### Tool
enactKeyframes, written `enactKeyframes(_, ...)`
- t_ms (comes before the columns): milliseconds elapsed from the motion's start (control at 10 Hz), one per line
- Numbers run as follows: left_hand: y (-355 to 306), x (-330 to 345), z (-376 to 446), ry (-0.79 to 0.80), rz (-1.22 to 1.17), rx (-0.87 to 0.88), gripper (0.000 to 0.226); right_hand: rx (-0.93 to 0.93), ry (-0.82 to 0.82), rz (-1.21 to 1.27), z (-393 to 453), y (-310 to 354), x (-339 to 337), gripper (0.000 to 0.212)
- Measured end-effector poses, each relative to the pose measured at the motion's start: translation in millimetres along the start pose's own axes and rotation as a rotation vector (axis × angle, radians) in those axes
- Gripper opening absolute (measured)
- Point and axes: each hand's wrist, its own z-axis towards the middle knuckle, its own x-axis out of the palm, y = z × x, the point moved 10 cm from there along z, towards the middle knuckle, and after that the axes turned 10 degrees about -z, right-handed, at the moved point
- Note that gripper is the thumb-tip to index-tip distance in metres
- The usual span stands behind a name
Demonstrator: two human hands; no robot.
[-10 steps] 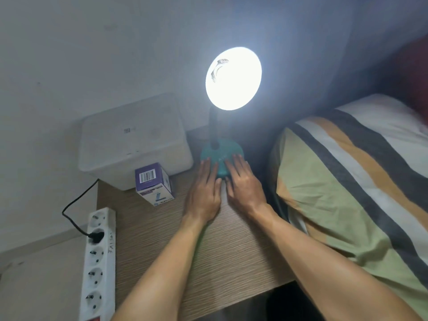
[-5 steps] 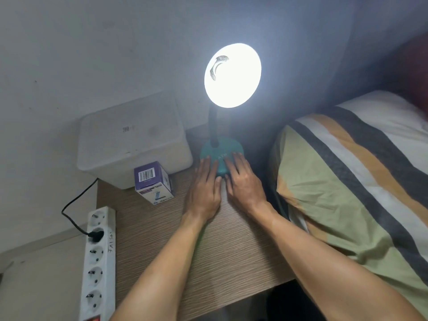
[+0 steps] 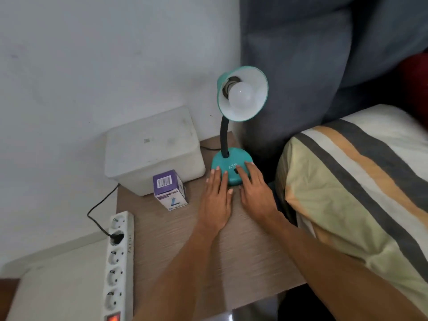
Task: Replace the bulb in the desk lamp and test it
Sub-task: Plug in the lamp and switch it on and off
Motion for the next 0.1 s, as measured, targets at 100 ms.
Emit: enactKeyframes(100, -17.7, 3.1, -34.9, 0.121, -0.101, 0.004, 0.062, 0.03, 0.035, 0.025, -11.2, -10.5, -10.8, 0.067)
